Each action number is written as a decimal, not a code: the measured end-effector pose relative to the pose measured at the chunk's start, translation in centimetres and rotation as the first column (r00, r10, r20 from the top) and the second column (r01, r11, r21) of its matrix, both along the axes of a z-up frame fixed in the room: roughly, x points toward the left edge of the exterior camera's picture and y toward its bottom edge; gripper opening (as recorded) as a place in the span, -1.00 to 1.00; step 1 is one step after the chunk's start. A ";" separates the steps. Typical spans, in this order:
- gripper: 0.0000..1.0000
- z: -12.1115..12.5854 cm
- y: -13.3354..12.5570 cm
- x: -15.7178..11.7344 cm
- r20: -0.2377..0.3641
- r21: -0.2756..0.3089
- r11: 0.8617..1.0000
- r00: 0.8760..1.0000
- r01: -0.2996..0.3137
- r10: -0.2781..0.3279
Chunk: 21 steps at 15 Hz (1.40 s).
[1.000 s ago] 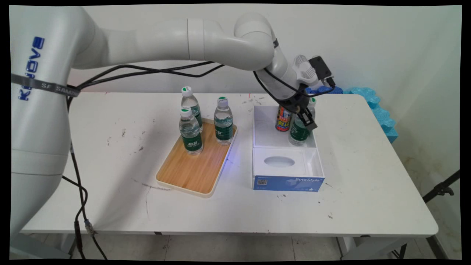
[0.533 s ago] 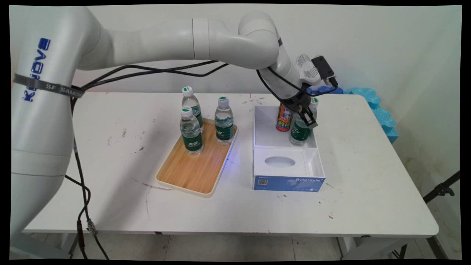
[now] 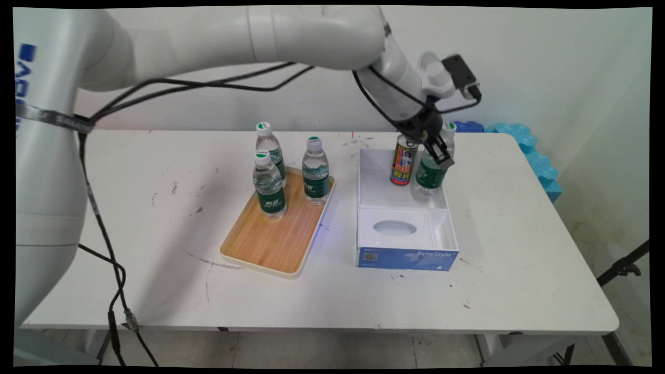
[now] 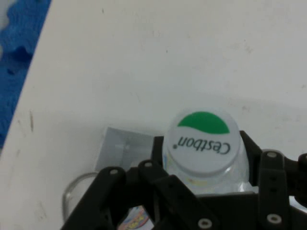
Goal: Place the picked object on the tray
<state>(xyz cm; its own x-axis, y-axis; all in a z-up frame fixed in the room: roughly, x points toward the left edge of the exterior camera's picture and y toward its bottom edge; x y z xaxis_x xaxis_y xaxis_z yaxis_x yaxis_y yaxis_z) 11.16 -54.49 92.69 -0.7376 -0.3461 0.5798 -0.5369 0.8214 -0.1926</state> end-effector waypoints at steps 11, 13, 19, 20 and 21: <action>-1.00 6.1 6.5 10.1 -0.076 -0.024 0.996 0.993 0.087 -0.088; -1.00 6.2 7.9 12.0 -0.074 -0.020 0.994 0.992 0.103 -0.104; -1.00 6.1 12.6 19.1 -0.049 -0.002 0.990 0.989 0.142 -0.142; -1.00 6.0 13.0 19.7 -0.046 -0.002 0.989 0.988 0.146 -0.146; -1.00 5.9 13.5 20.7 -0.039 0.000 0.989 0.988 0.150 -0.150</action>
